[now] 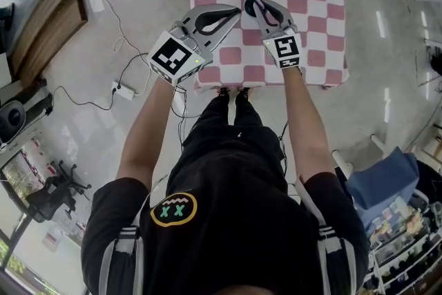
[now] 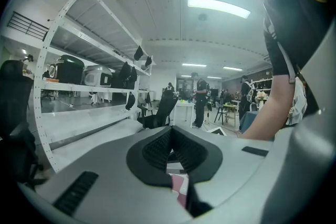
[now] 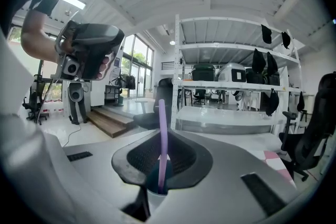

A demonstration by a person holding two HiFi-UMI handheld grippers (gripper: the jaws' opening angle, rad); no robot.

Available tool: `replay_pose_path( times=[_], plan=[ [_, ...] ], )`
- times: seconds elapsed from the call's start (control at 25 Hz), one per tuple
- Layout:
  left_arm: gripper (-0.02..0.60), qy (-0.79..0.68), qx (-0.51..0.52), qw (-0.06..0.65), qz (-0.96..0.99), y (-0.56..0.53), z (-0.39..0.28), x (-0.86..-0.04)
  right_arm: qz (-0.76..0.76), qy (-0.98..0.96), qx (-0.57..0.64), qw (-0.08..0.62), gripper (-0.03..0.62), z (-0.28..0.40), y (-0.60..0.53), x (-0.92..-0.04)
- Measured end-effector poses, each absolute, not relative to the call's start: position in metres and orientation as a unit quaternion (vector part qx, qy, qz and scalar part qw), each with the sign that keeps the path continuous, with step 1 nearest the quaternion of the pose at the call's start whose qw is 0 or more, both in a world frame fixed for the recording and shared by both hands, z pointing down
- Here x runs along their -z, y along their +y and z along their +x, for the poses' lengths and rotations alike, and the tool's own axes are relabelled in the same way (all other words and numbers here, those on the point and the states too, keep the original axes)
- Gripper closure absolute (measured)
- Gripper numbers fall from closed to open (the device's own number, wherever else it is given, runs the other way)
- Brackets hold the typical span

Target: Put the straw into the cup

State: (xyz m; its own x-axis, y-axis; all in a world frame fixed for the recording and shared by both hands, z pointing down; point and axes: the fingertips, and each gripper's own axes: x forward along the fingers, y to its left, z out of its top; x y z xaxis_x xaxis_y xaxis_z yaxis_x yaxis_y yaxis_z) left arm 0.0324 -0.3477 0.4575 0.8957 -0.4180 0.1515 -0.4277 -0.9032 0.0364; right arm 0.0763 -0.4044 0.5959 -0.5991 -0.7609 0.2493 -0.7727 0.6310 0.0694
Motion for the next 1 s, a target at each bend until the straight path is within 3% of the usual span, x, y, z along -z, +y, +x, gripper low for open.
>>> replay_pose_path(
  times=[0.4,0.6,1.0],
  plan=[
    [0.566,-0.220,-0.072,0.035,0.972,-0.347,0.032,-0.461,0.432,-0.888,-0.036,0.150,0.539,0.080,-0.405,-0.614],
    [0.566,-0.219,-0.073,0.033,0.973,-0.344,0.033,-0.461,0.433,-0.888,-0.040,0.152,0.500,0.082,-0.403,-0.610],
    [0.566,-0.220,-0.066,0.020,0.973,-0.337,0.032,-0.445,0.441,-0.891,0.010,0.109,0.496,0.083,-0.394,-0.540]
  ],
)
